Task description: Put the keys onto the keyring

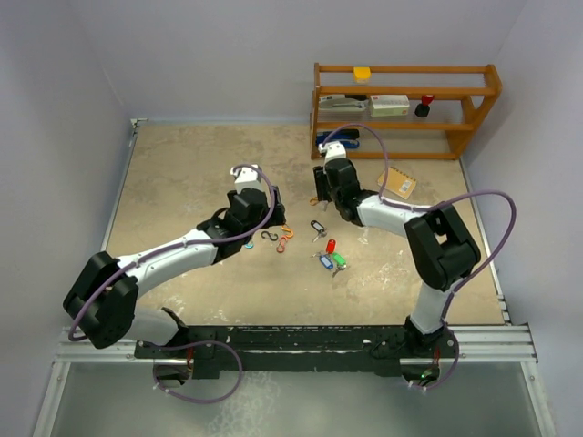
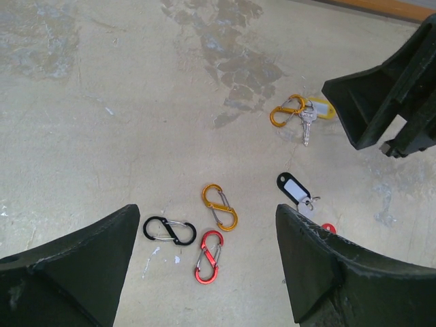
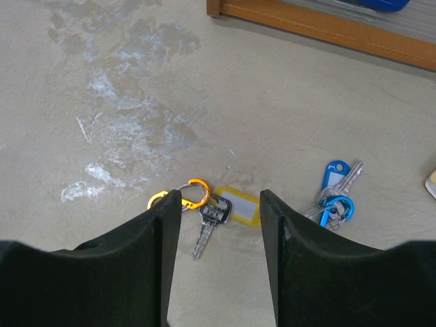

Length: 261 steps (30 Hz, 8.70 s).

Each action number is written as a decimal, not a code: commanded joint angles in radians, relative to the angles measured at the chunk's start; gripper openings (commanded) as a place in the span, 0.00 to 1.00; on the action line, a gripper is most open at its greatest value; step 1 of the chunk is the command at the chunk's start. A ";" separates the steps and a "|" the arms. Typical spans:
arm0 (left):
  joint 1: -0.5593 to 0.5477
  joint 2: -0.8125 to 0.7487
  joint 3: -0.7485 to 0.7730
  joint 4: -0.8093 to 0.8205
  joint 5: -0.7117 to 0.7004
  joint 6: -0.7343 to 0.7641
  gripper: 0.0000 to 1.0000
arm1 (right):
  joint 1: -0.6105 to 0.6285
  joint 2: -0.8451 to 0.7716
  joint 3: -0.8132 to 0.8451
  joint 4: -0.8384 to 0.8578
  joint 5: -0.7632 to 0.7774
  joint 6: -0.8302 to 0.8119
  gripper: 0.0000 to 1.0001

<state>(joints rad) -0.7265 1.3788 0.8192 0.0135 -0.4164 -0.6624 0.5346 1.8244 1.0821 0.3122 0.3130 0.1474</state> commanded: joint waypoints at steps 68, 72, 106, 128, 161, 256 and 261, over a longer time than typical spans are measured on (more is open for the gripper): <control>0.009 0.221 -0.094 0.120 0.238 -0.111 0.80 | 0.013 -0.467 -0.357 -0.161 -0.107 0.195 0.60; 0.012 0.238 -0.088 0.125 0.227 -0.112 0.80 | 0.013 -0.468 -0.358 -0.161 -0.106 0.196 0.60; 0.058 0.329 -0.009 0.133 0.212 -0.068 0.80 | 0.013 -0.488 -0.383 -0.169 -0.113 0.197 0.60; 0.058 0.273 -0.034 0.013 0.110 -0.003 0.65 | 0.013 -0.491 -0.375 -0.169 -0.114 0.192 0.60; -0.020 0.357 0.005 -0.024 -0.016 0.083 0.51 | 0.013 -0.495 -0.389 -0.169 -0.107 0.195 0.60; -0.077 0.382 0.035 -0.099 -0.113 0.083 0.33 | 0.013 -0.479 -0.377 -0.163 -0.078 0.170 0.60; -0.077 0.382 0.030 -0.096 -0.113 0.081 0.24 | 0.013 -0.480 -0.376 -0.163 -0.078 0.171 0.60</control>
<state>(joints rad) -0.7998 1.7576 0.8730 -0.0017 -0.5797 -0.5827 0.5430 1.3548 0.6952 0.1253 0.2180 0.3222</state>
